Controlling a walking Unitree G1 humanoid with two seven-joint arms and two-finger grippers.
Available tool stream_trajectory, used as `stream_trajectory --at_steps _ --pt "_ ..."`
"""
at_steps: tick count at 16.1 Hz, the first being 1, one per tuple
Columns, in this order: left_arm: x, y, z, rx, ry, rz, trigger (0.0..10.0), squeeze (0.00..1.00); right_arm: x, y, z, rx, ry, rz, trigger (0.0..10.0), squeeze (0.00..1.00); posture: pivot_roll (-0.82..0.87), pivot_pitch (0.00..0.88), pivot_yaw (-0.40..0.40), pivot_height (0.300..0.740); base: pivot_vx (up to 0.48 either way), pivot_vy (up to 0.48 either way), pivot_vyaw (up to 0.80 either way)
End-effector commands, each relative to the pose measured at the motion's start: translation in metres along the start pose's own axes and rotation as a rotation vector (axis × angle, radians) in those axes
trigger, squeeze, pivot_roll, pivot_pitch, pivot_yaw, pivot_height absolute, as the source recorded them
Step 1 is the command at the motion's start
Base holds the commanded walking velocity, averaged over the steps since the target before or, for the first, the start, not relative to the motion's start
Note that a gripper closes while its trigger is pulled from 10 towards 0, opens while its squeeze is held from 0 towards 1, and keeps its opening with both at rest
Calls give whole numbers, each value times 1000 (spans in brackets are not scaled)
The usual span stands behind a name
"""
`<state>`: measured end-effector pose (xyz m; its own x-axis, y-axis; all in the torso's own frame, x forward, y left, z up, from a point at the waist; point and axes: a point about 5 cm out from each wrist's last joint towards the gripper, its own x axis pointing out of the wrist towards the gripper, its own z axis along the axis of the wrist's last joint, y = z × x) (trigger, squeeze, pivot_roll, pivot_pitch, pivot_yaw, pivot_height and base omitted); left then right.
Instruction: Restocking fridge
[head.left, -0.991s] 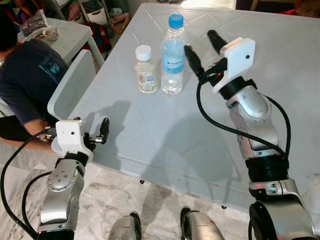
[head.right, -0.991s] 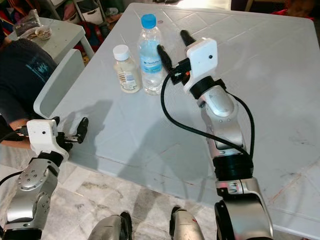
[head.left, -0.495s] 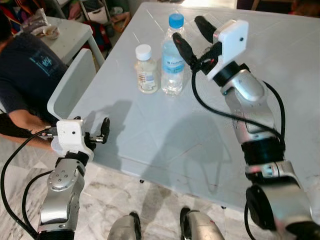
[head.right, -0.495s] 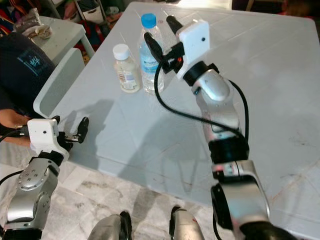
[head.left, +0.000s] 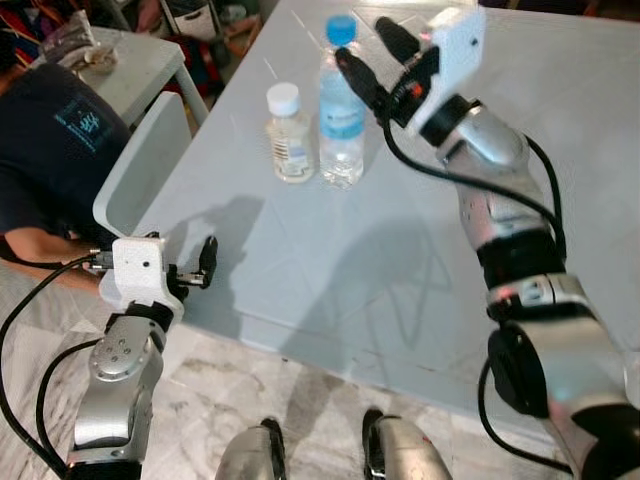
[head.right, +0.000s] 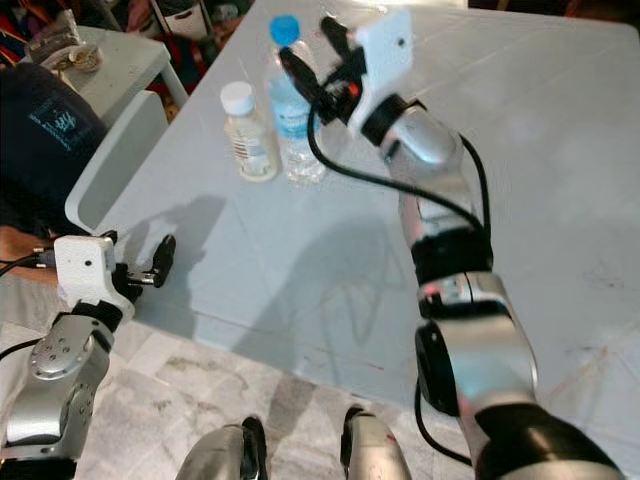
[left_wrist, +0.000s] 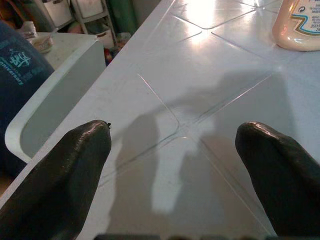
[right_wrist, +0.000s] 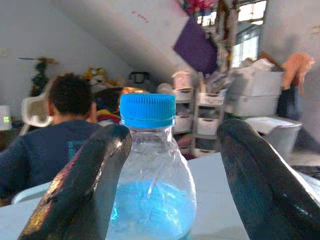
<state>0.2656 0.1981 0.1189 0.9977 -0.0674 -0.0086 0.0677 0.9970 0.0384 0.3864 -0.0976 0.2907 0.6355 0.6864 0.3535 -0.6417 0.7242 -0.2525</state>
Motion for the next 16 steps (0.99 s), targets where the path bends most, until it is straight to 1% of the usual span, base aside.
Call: stream_trajectory --at_steps 1,3,4,5,8,12,16 --pt "-2 3 1 27 13 -3 10000 0 8 4 -1 38 13 41 10000 0 38 232 110 740 0 0 0" --pt "-1 4 2 30 12 -5 10000 0 12 6 -5 41 57 64 9882 0 41 230 112 740 0 0 0" --pt "-1 4 2 32 12 -7 10000 0 14 8 -8 35 82 80 2510 0 42 229 114 740 0 0 0" --pt "-1 3 2 34 14 -10 10000 0 15 8 -10 24 107 91 0 0 43 227 115 740 0 0 0" --pt "0 3 2 36 16 -13 10000 0 18 8 -12 23 138 107 0 0 45 221 111 740 0 0 0" --pt "2 1 1 34 13 -14 10000 0 18 7 -18 17 190 122 0 0 44 207 106 740 0 0 0" --pt "3 1 1 36 12 -17 10000 0 17 6 -22 -12 237 121 0 0 39 197 106 740 0 0 0"
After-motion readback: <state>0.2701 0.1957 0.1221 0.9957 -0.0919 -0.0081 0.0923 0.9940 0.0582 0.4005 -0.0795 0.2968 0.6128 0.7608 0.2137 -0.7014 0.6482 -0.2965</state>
